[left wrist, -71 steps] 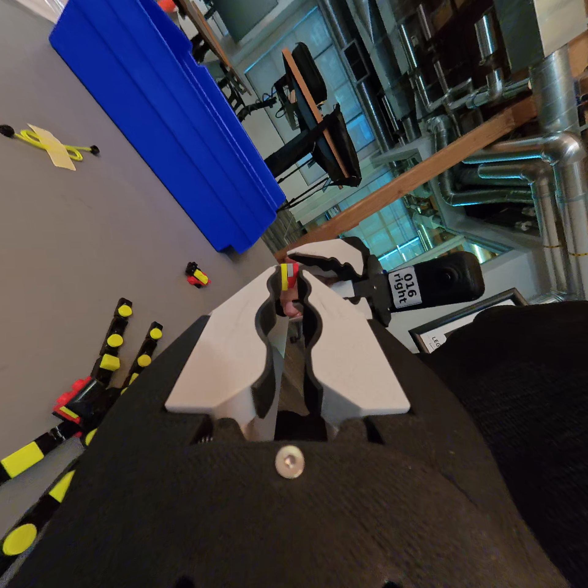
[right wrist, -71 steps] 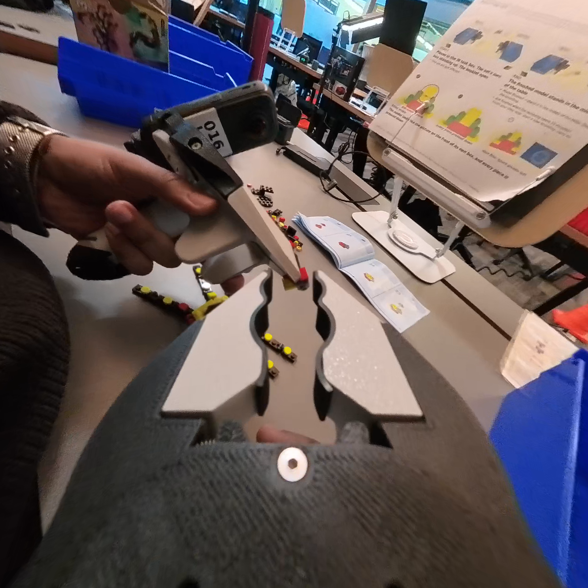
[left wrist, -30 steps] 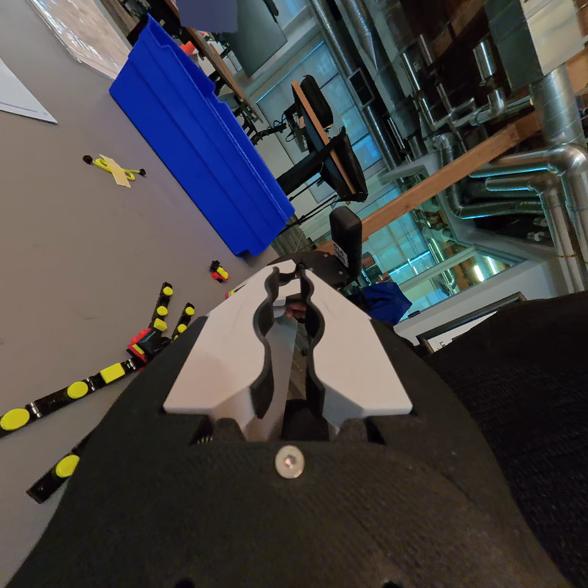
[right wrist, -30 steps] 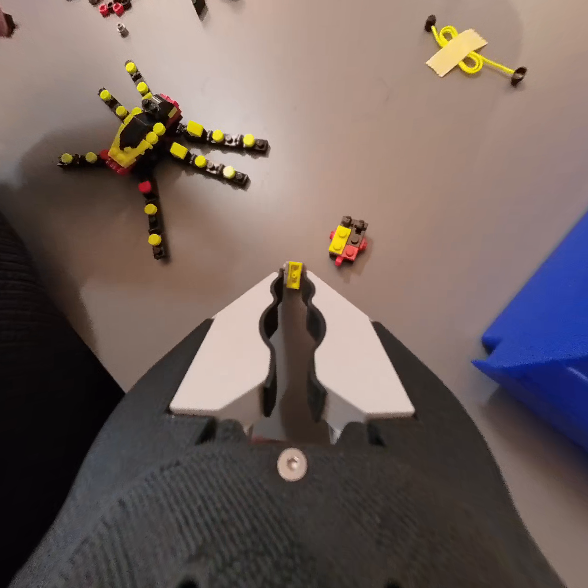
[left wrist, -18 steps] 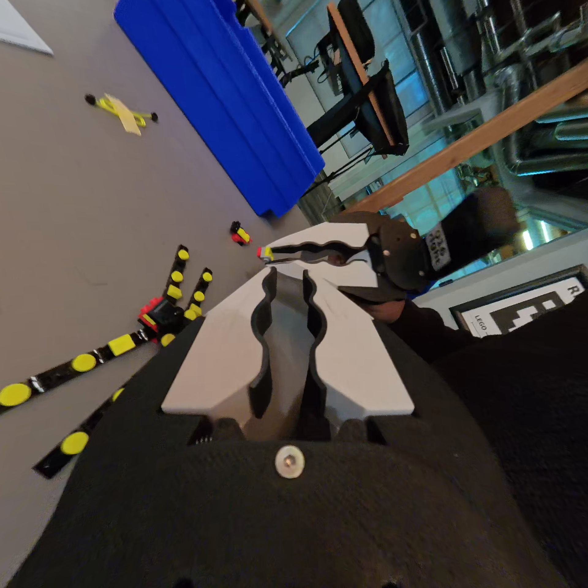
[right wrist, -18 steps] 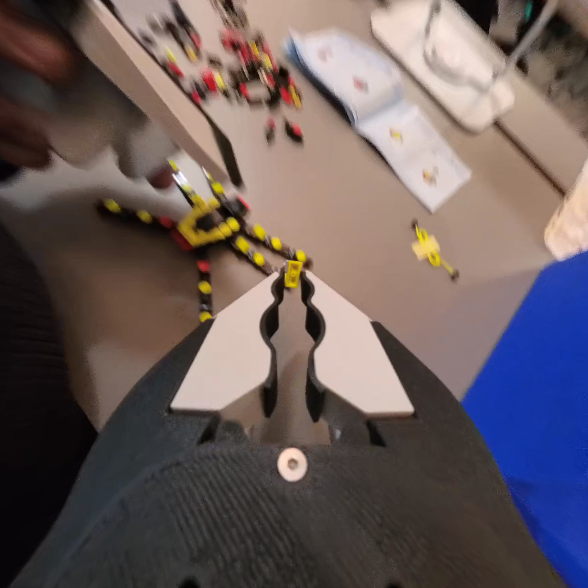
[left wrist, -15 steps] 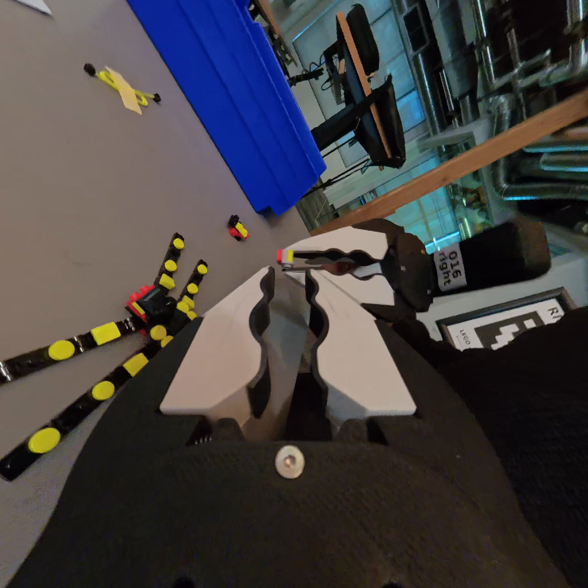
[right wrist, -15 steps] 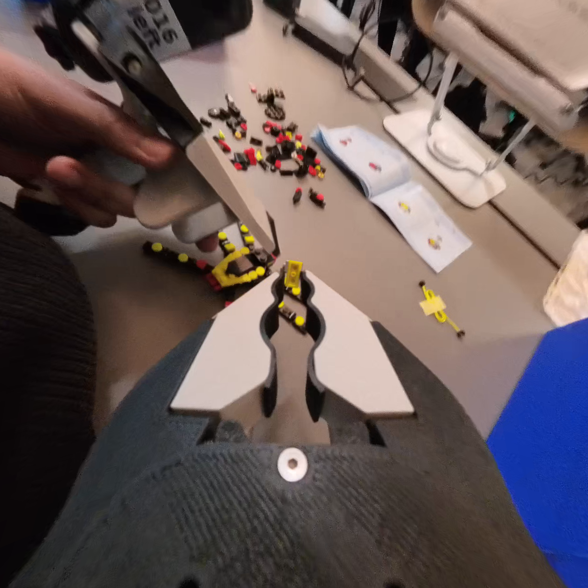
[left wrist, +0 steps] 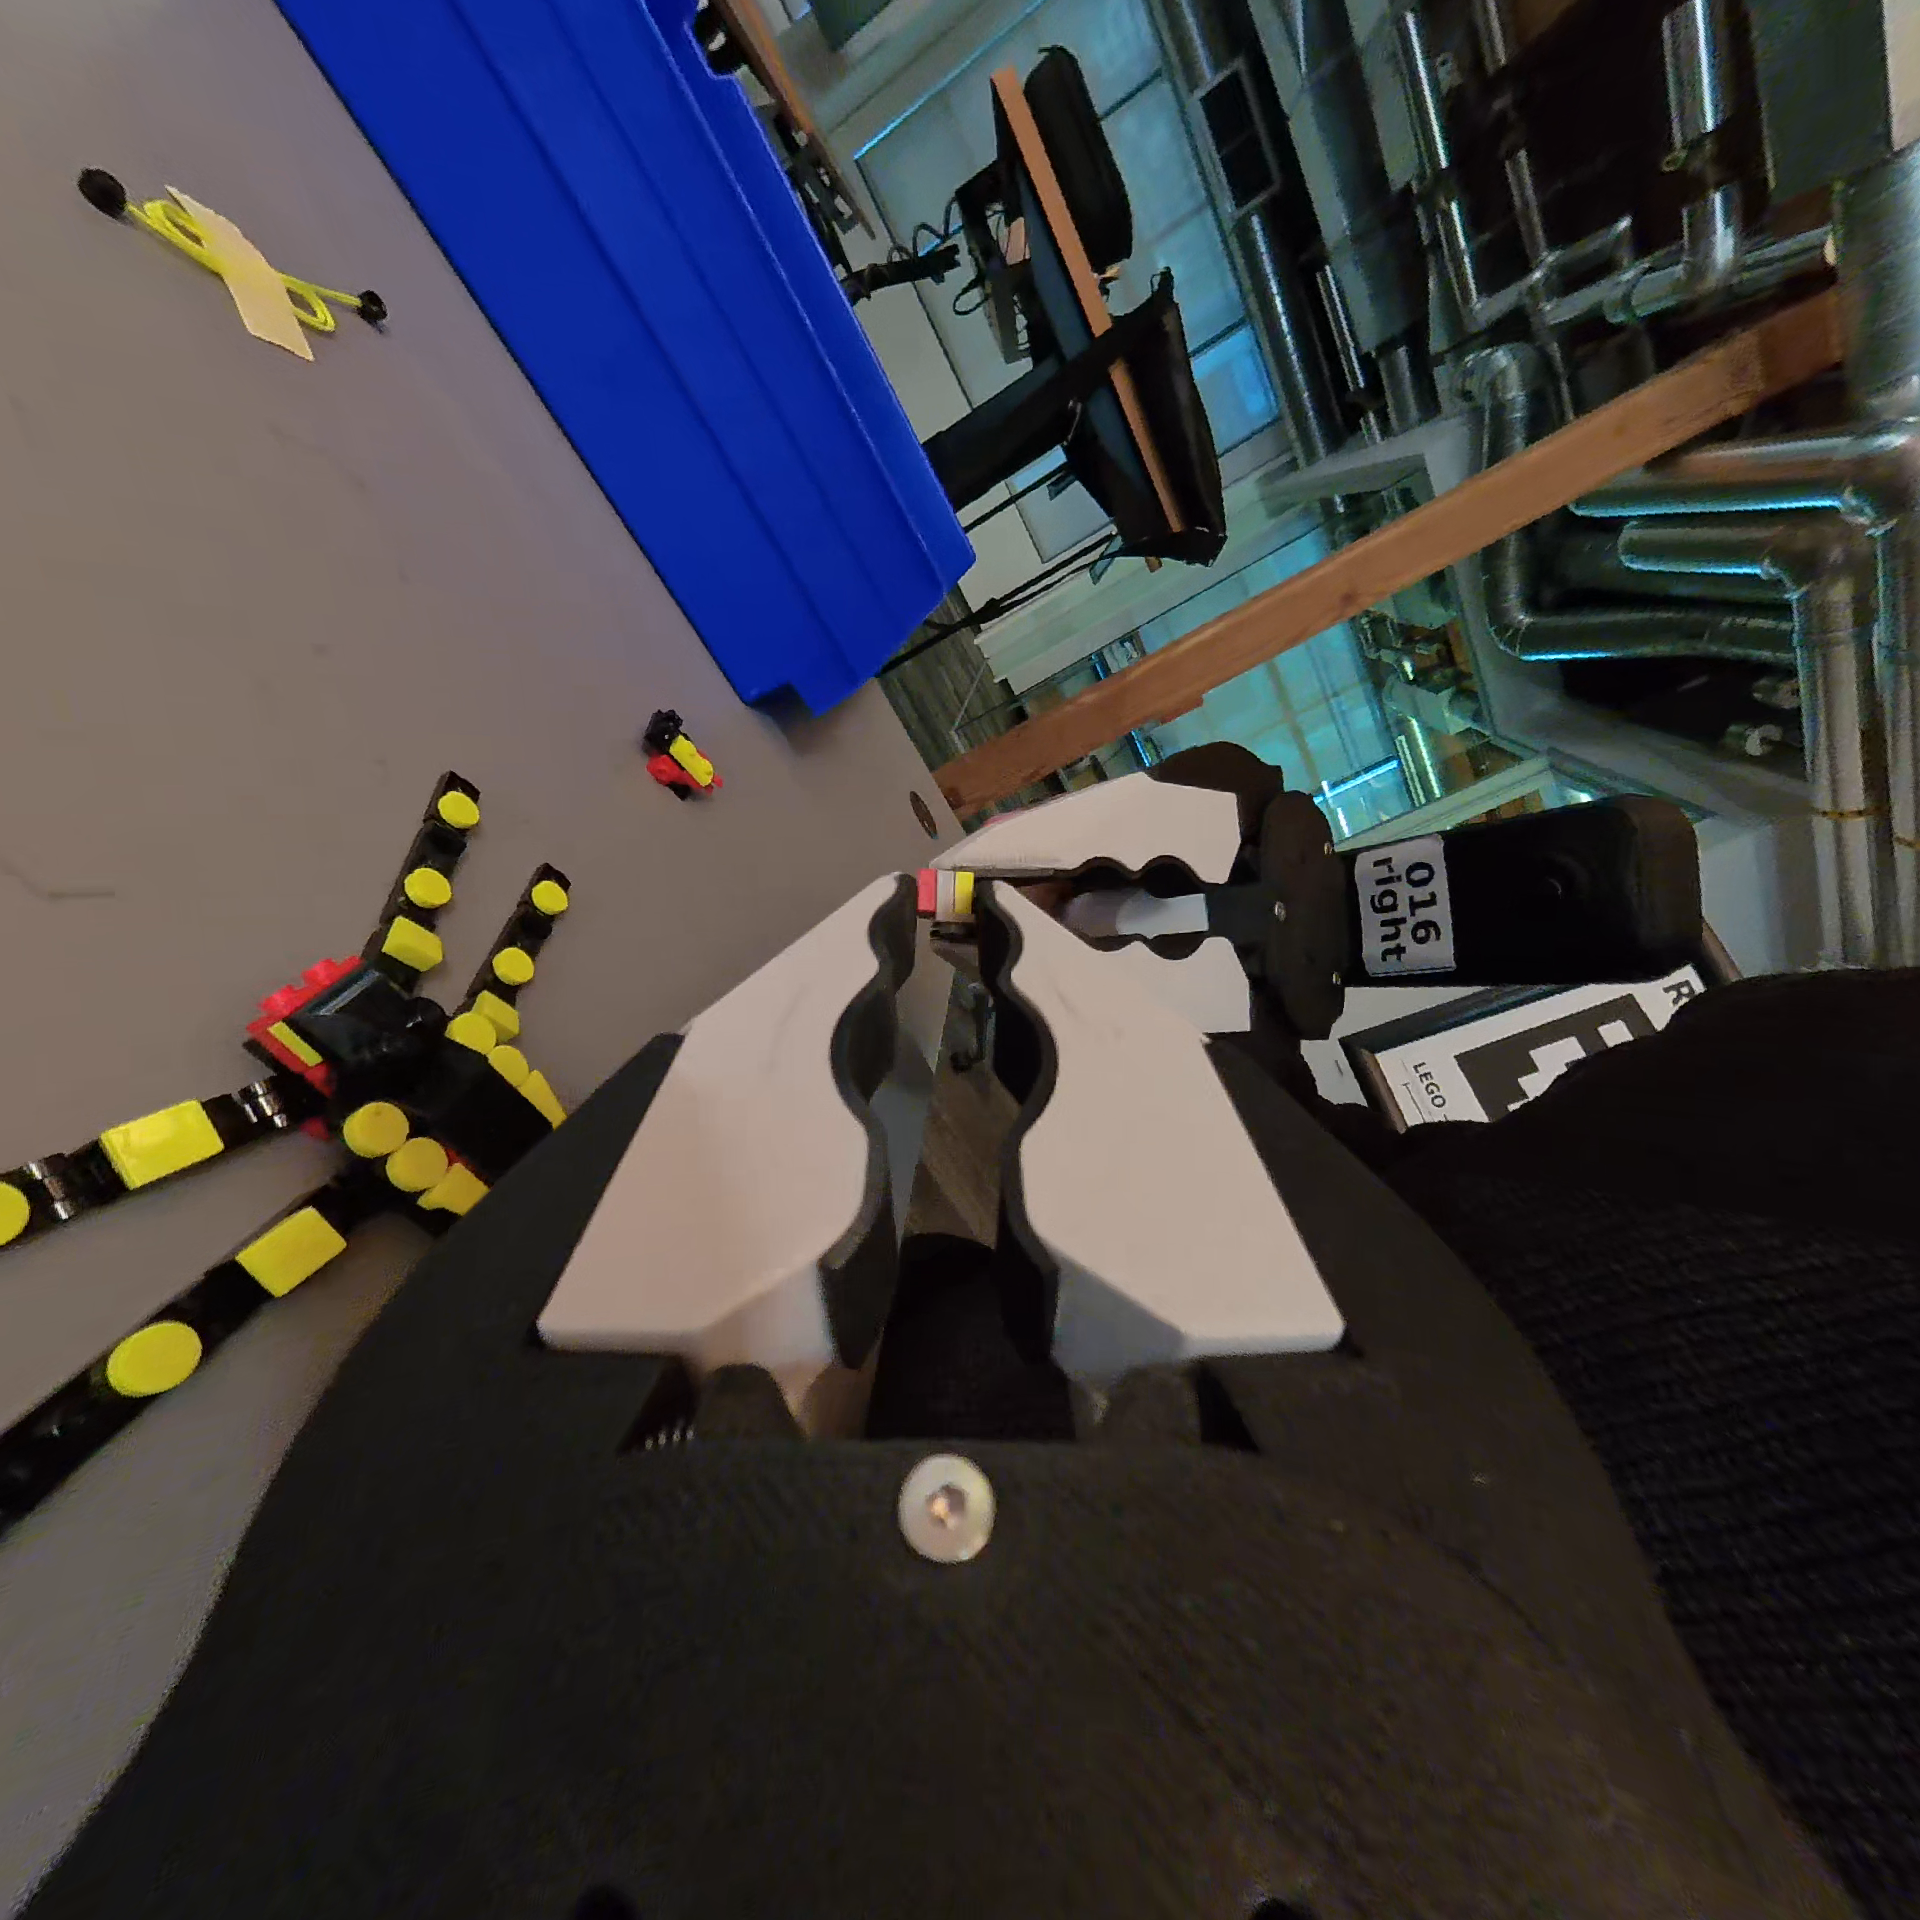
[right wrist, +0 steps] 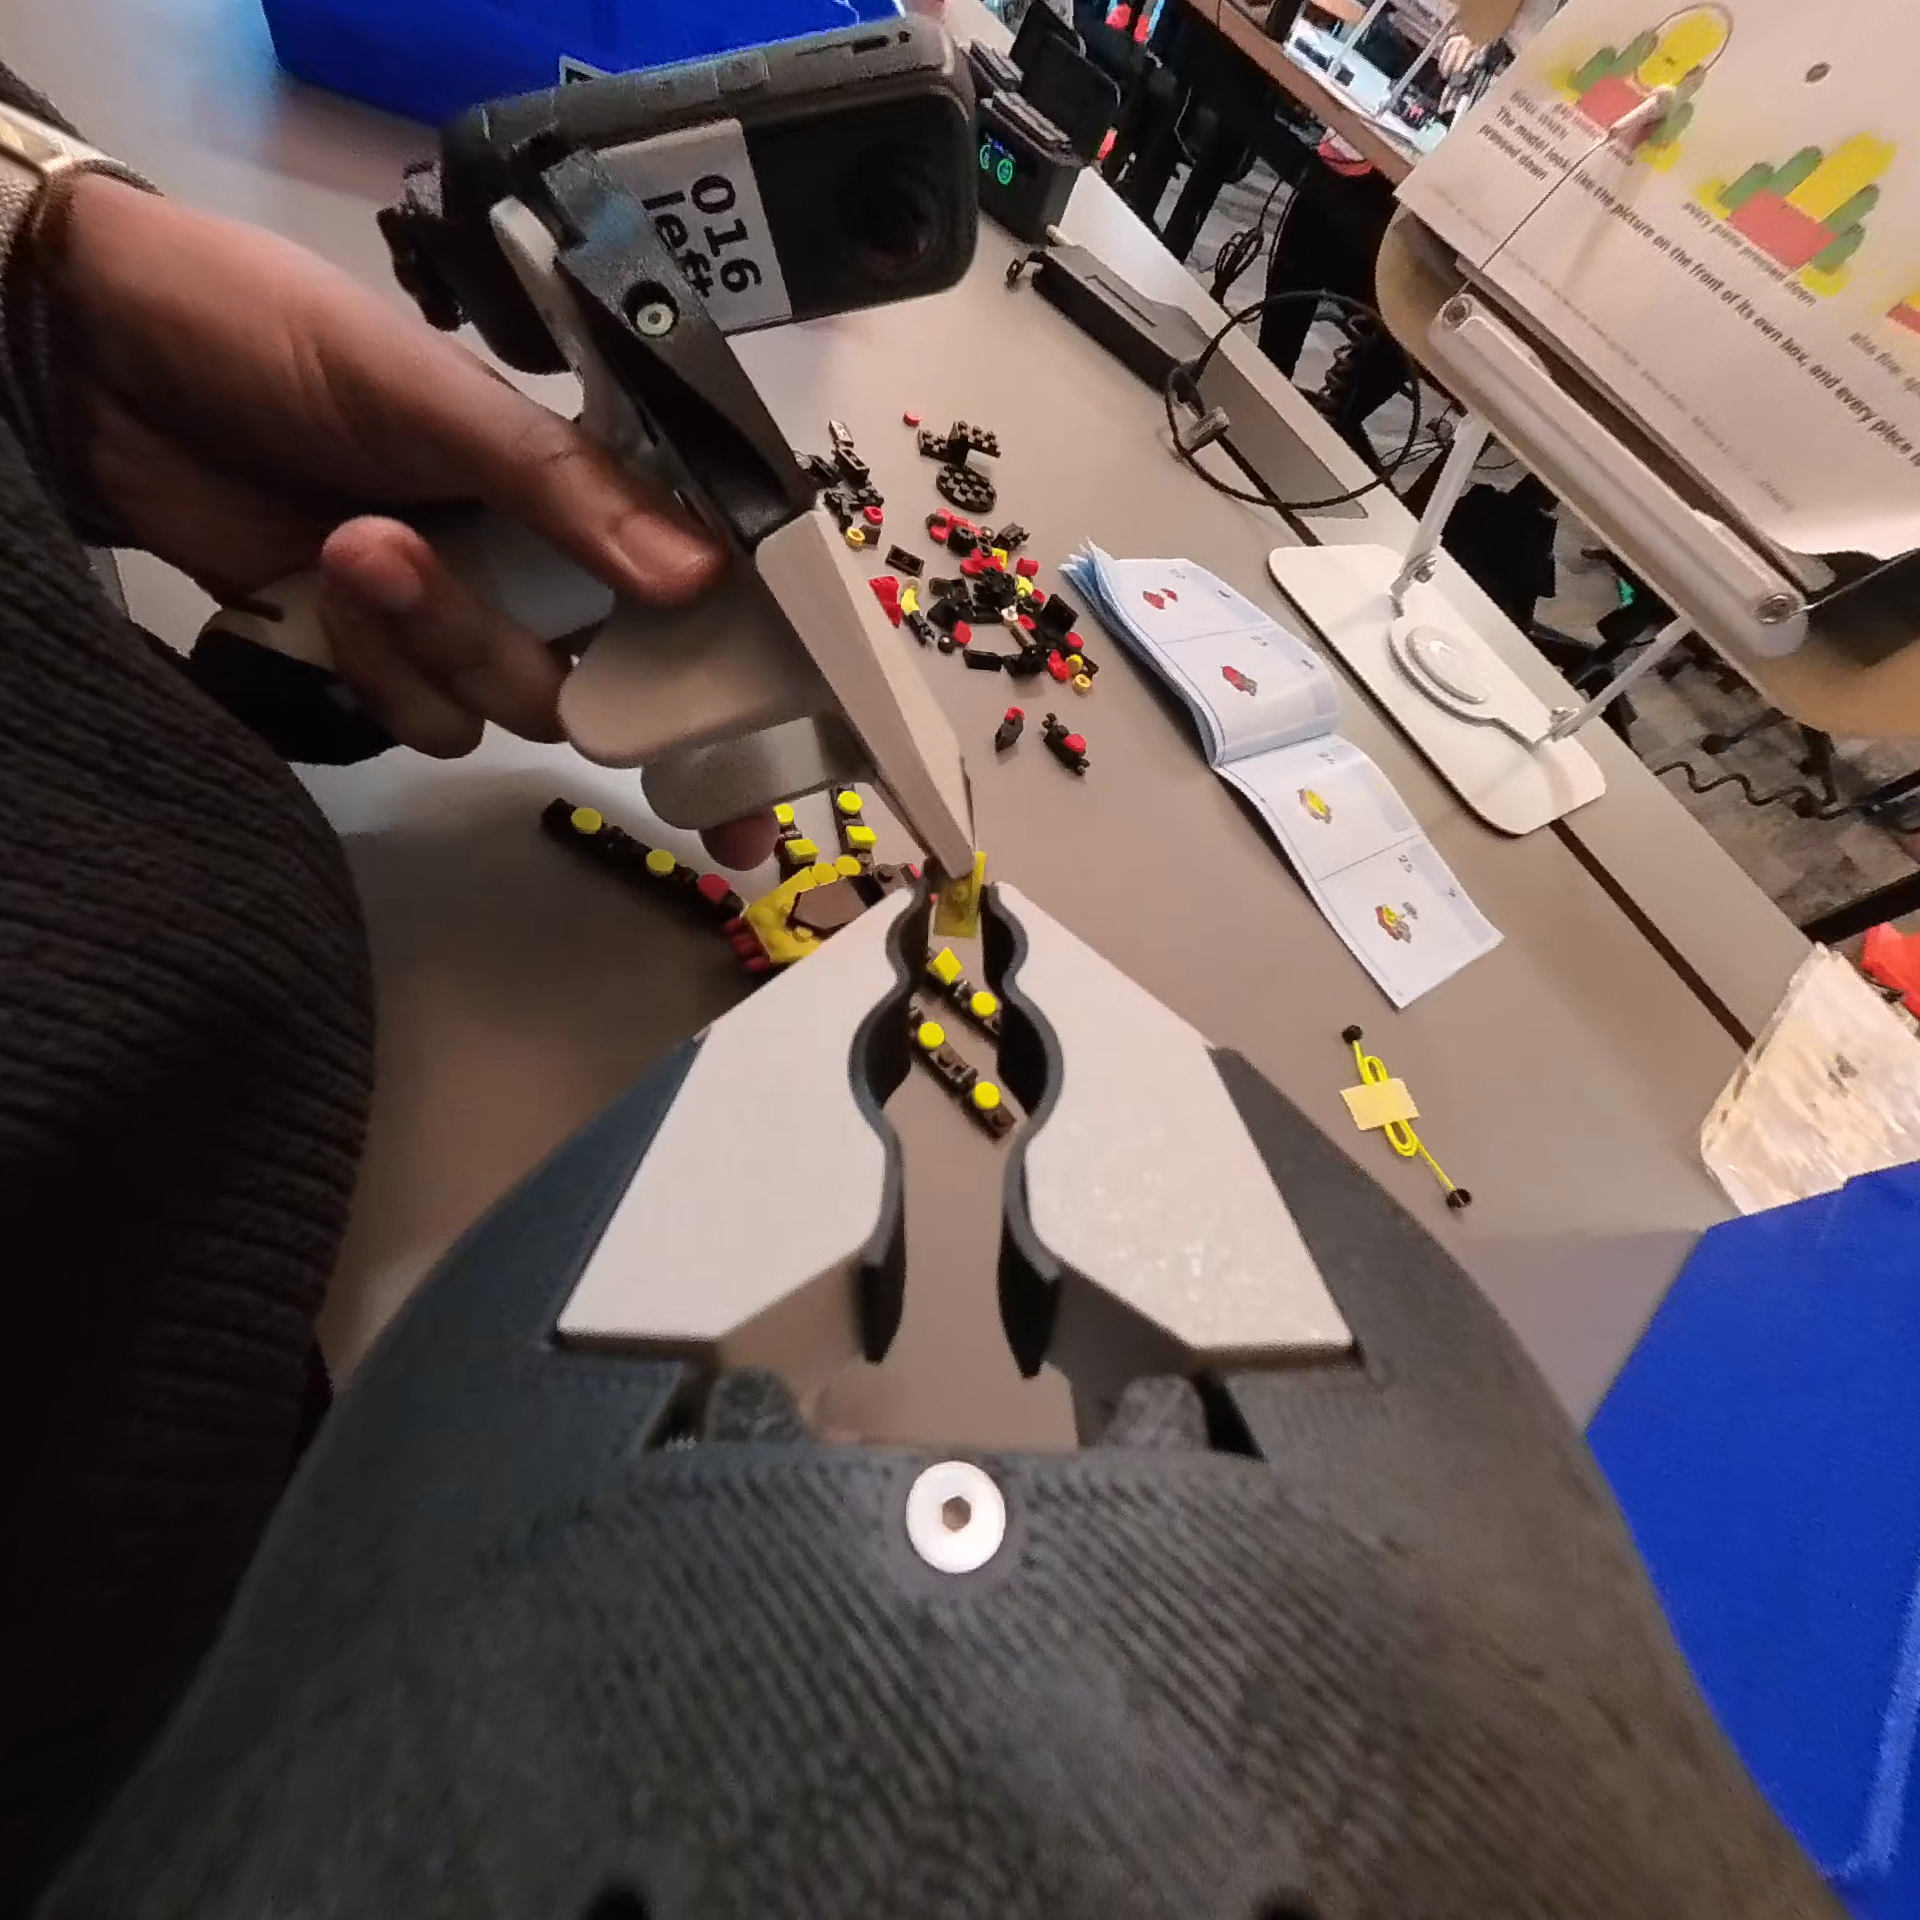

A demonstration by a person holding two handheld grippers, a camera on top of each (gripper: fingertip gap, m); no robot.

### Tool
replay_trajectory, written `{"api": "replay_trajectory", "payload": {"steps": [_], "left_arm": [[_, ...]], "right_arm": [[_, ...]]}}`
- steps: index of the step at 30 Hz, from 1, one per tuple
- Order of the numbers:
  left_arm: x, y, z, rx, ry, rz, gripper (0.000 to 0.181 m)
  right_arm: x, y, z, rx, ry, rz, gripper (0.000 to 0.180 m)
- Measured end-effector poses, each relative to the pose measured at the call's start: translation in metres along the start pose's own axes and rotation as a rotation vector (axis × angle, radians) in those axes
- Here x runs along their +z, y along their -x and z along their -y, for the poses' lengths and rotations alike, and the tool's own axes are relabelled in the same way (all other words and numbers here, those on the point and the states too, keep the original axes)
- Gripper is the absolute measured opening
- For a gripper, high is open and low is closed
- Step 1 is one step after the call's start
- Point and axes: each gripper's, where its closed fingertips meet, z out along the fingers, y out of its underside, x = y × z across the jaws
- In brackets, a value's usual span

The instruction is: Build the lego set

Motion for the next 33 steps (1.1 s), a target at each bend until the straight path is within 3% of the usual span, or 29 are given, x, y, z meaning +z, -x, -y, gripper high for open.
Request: {"api": "replay_trajectory", "payload": {"steps": [7,12,16,20,24,33], "left_arm": [[-0.002,-0.004,0.0,0.035,0.01,-0.031,0.008],[-0.007,-0.017,0.006,0.102,-0.02,-0.109,0.007],[-0.016,-0.039,0.015,0.185,-0.072,-0.234,0.007],[-0.024,-0.059,0.013,0.31,-0.066,-0.322,0.007],[-0.025,-0.073,-0.001,0.388,0.011,-0.386,0.006],[-0.021,-0.08,-0.023,0.408,0.106,-0.454,0.006]], "right_arm": [[-0.003,0.004,0.005,0.142,-0.051,0.075,0.013],[-0.016,-0.01,0.022,0.691,-0.226,0.296,0.047],[-0.031,-0.022,0.037,1.127,-0.405,0.603,0.036],[-0.035,-0.01,0.045,1.351,-0.388,0.894,0.035],[-0.046,0.008,0.058,1.491,-0.343,1.209,0.034],[-0.051,0.032,0.061,1.414,-0.206,1.312,0.009]]}}
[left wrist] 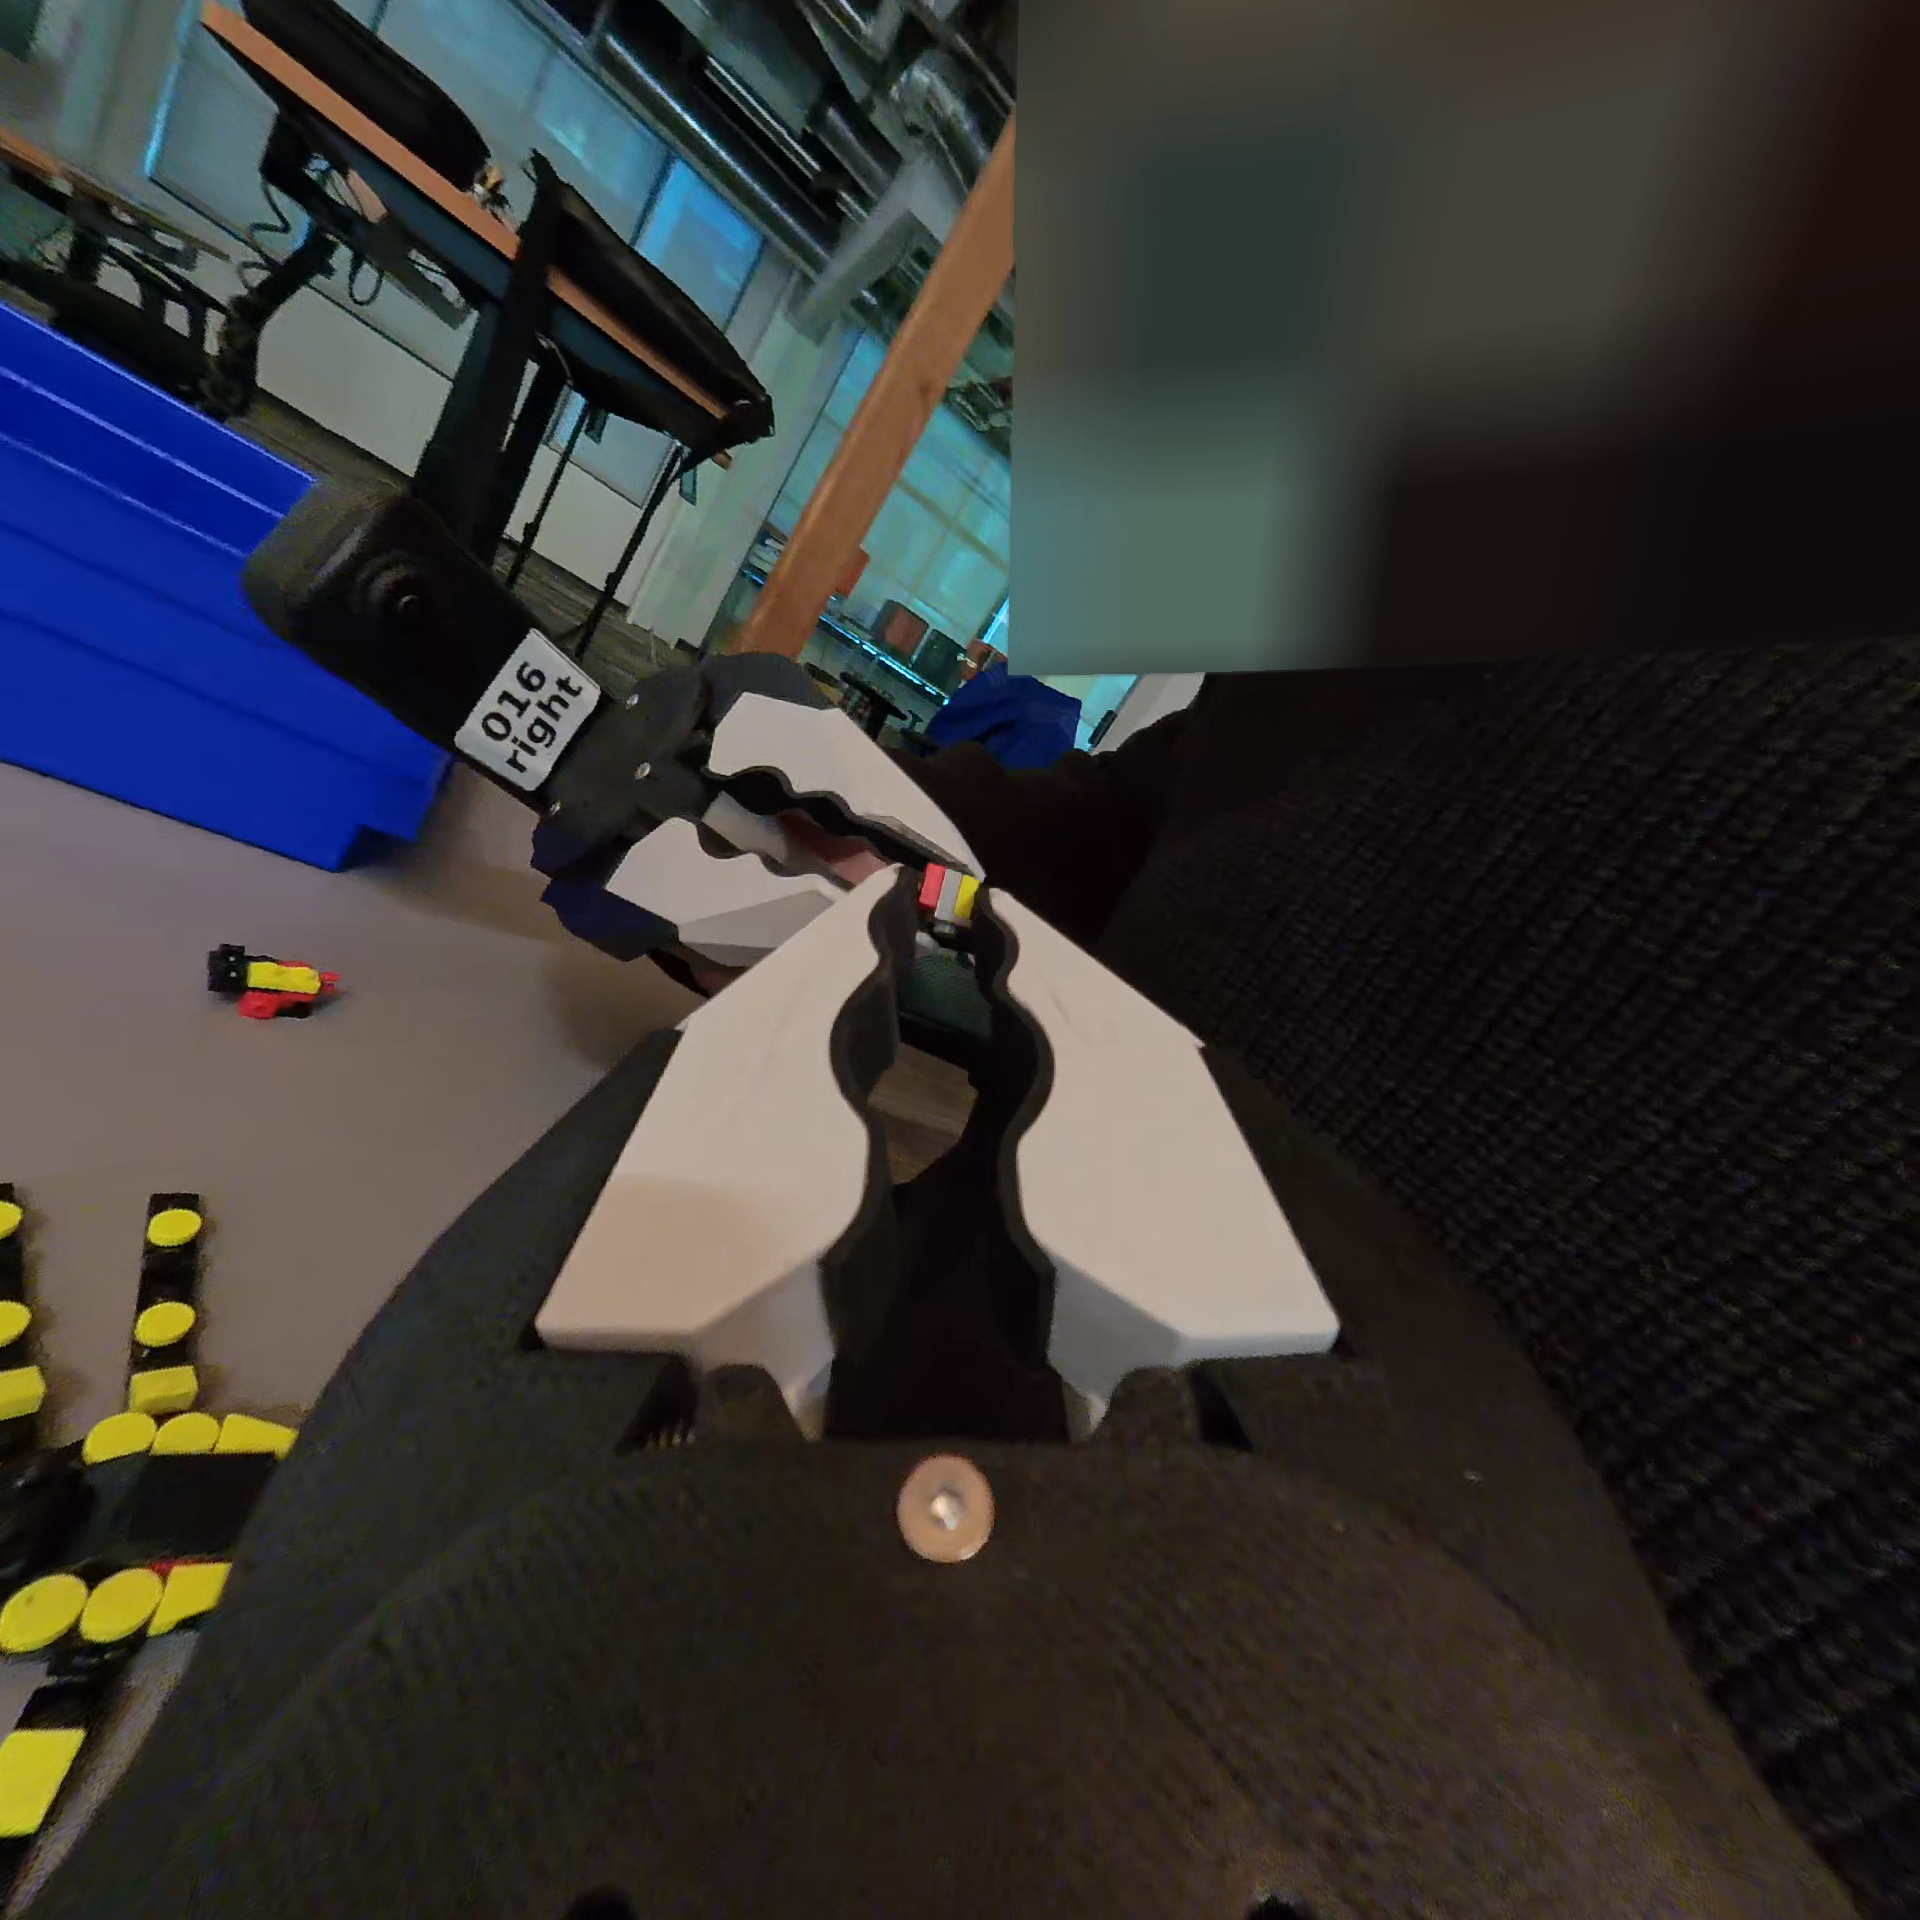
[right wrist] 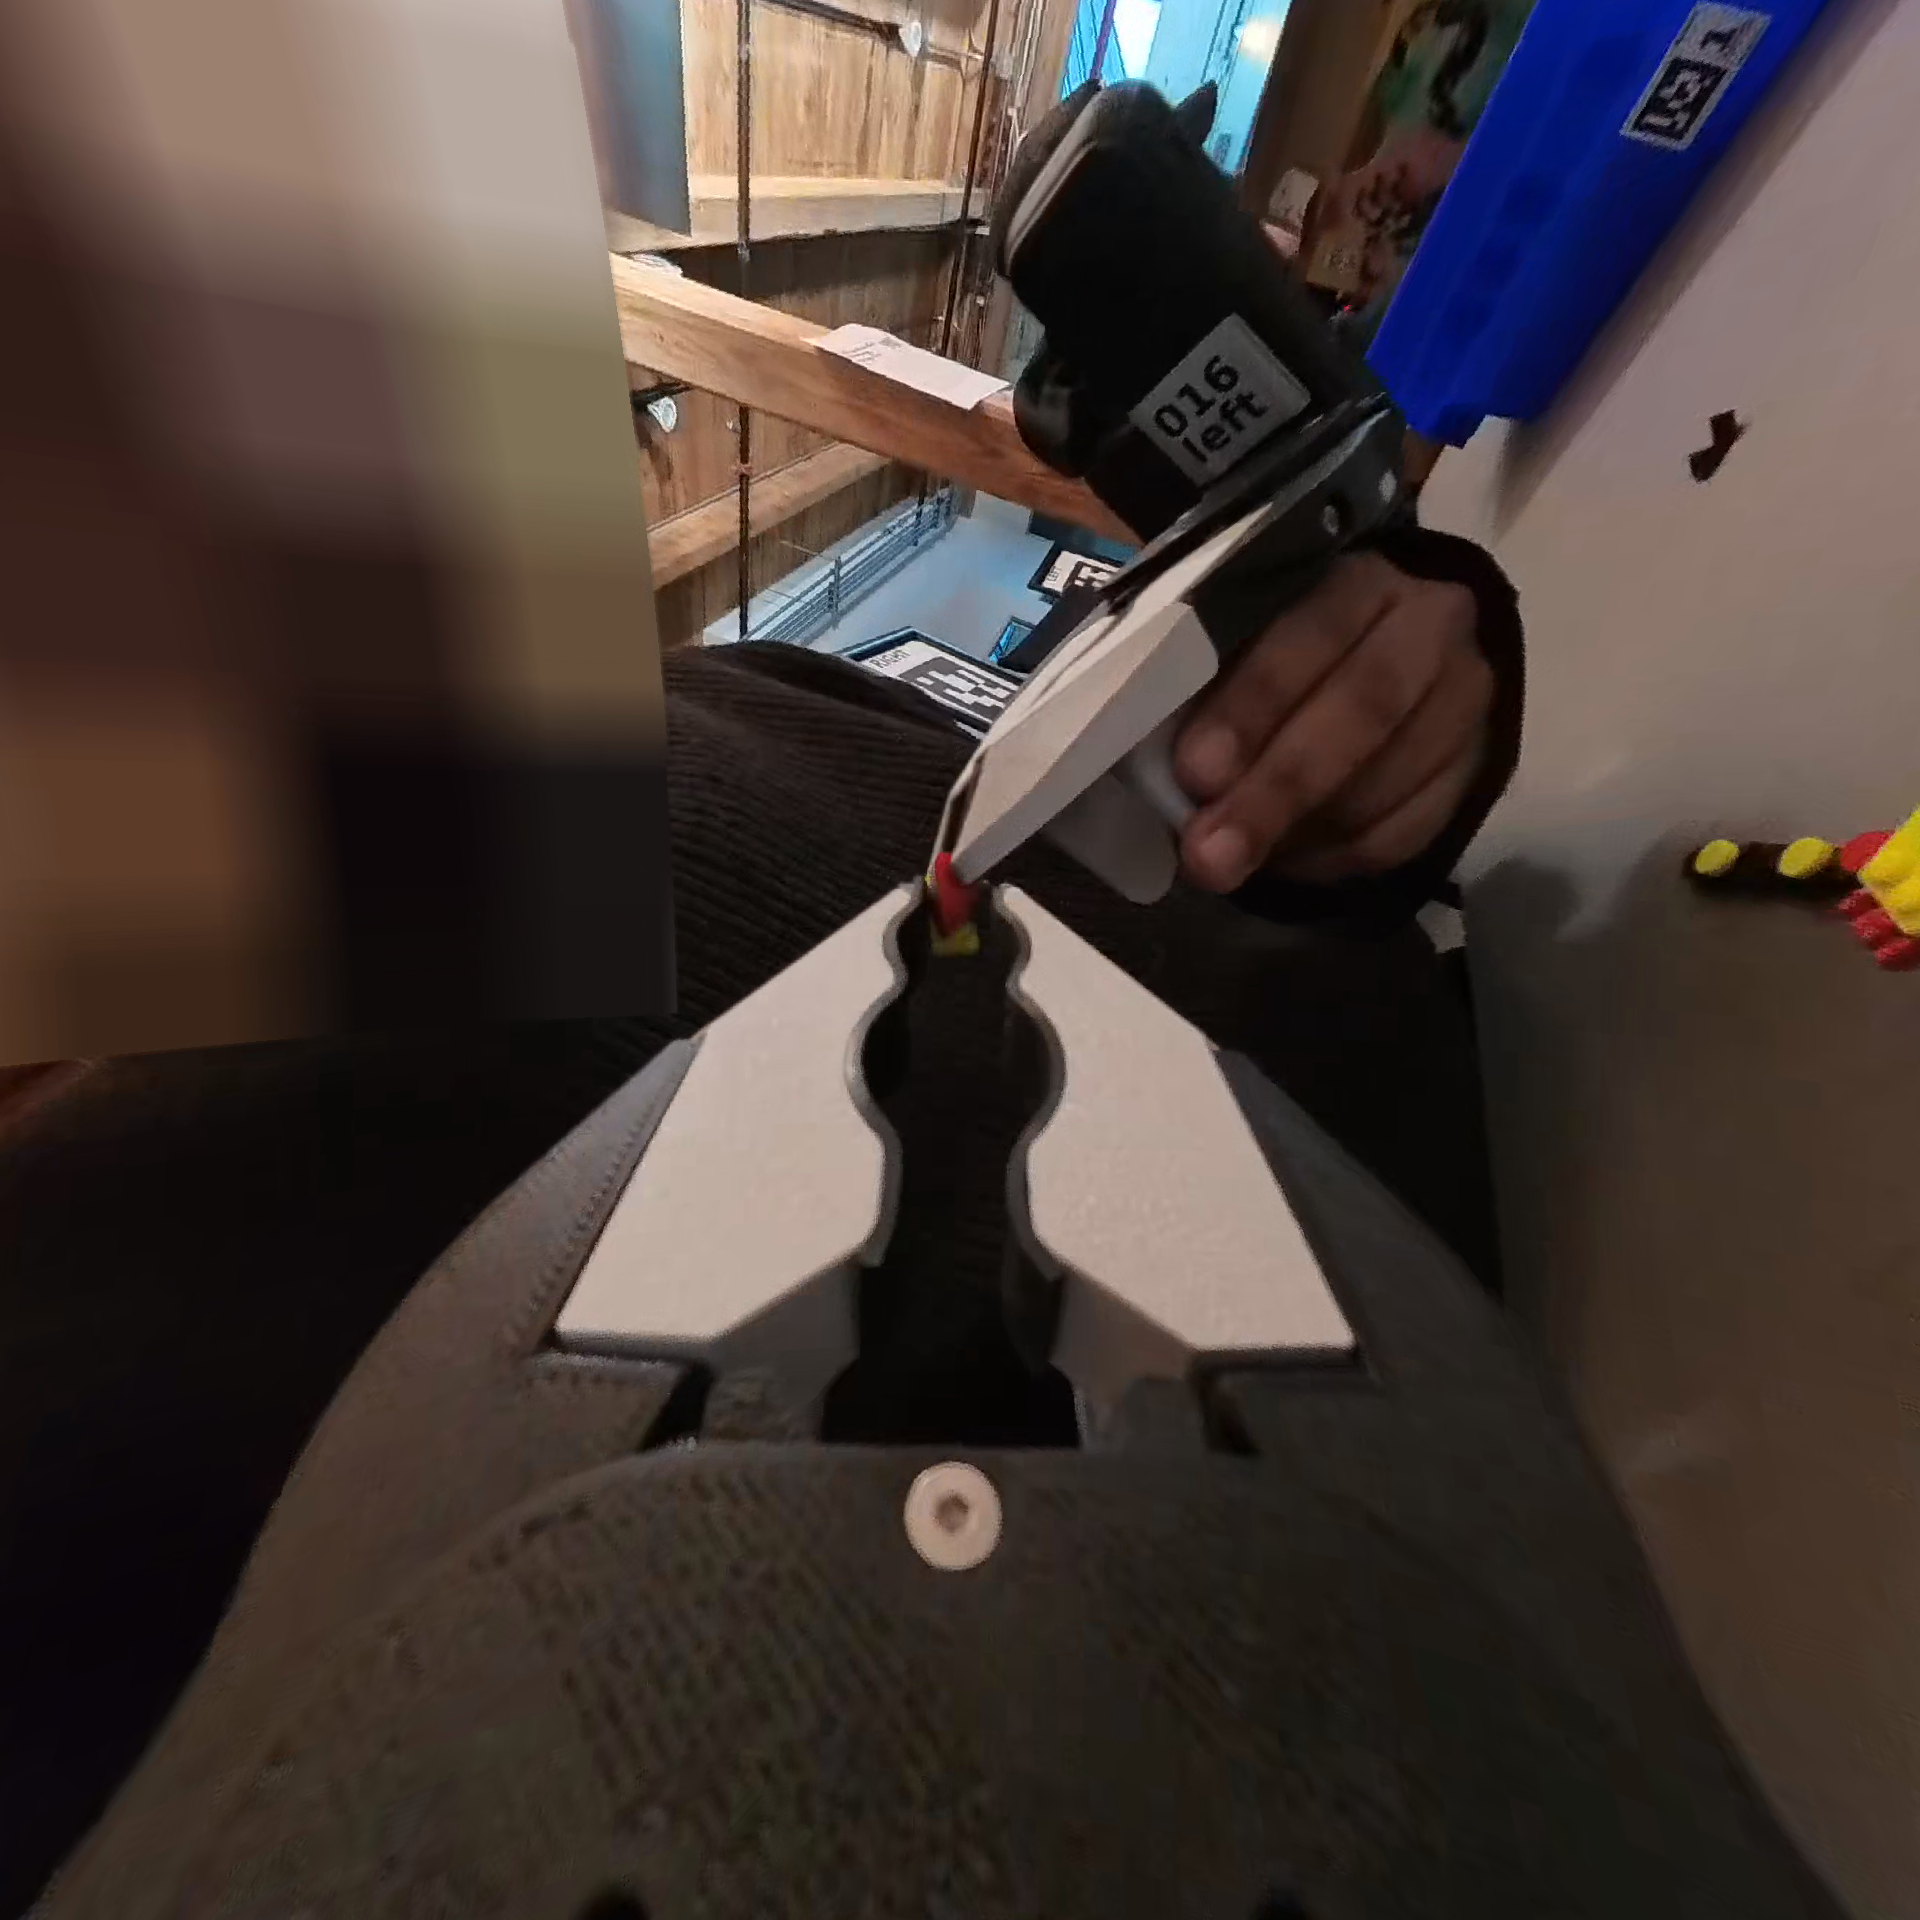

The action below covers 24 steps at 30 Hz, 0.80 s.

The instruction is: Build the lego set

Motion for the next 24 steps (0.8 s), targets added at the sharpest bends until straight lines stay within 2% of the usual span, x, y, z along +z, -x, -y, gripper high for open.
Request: {"api": "replay_trajectory", "payload": {"steps": [4,6,7,9,12,14,18,21,24], "left_arm": [[0.0,0.007,0.002,-0.008,-0.015,0.049,0.008],[-0.005,0.02,0.008,-0.024,-0.048,0.124,0.024],[-0.008,0.024,0.011,-0.033,-0.062,0.15,0.029],[-0.015,0.031,0.016,-0.043,-0.08,0.192,0.035],[-0.02,0.035,0.021,-0.042,-0.104,0.212,0.034],[-0.021,0.036,0.023,-0.053,-0.115,0.21,0.032],[-0.021,0.034,0.023,-0.077,-0.122,0.193,0.03],[-0.021,0.03,0.027,-0.074,-0.134,0.184,0.029],[-0.022,0.029,0.029,-0.055,-0.134,0.194,0.028]], "right_arm": [[-0.005,-0.001,0.005,-0.06,-0.026,-0.047,0.008],[-0.013,0.001,0.013,-0.125,-0.076,-0.109,0.008],[-0.021,-0.003,0.017,-0.181,-0.098,-0.198,0.008],[-0.05,-0.026,0.025,-0.327,-0.139,-0.515,0.008],[-0.131,-0.066,0.028,-0.468,-0.183,-1.144,0.008],[-0.166,-0.077,0.018,-0.475,-0.189,-1.376,0.008],[-0.188,-0.085,0.006,-0.491,-0.16,-1.547,0.008],[-0.202,-0.092,0.002,-0.537,-0.034,-1.693,0.008],[-0.206,-0.099,0.0,-0.554,0.033,-1.734,0.009]]}}
